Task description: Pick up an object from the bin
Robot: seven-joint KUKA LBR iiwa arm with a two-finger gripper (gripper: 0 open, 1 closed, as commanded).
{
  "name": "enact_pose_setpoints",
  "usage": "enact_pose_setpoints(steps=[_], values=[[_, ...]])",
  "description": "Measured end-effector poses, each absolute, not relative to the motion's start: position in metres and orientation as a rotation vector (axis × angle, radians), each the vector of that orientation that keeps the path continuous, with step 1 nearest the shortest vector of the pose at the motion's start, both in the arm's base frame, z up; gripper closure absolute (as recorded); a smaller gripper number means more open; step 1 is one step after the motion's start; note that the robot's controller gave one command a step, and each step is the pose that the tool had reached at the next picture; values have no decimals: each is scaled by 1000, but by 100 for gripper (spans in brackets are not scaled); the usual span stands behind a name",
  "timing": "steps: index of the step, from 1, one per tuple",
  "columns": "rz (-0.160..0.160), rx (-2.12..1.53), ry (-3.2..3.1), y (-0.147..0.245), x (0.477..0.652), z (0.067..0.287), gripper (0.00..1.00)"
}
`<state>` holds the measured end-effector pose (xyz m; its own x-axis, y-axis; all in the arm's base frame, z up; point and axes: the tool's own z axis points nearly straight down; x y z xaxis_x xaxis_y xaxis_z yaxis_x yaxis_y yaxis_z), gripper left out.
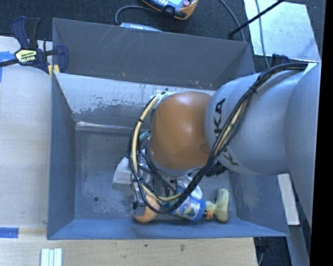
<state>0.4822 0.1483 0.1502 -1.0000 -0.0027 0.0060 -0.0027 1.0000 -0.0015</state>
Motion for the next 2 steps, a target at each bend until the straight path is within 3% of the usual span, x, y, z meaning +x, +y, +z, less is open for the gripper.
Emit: enact_pose_setpoints(steps=[2], values=[[-1, -1, -3143, 148, 484, 155, 0]])
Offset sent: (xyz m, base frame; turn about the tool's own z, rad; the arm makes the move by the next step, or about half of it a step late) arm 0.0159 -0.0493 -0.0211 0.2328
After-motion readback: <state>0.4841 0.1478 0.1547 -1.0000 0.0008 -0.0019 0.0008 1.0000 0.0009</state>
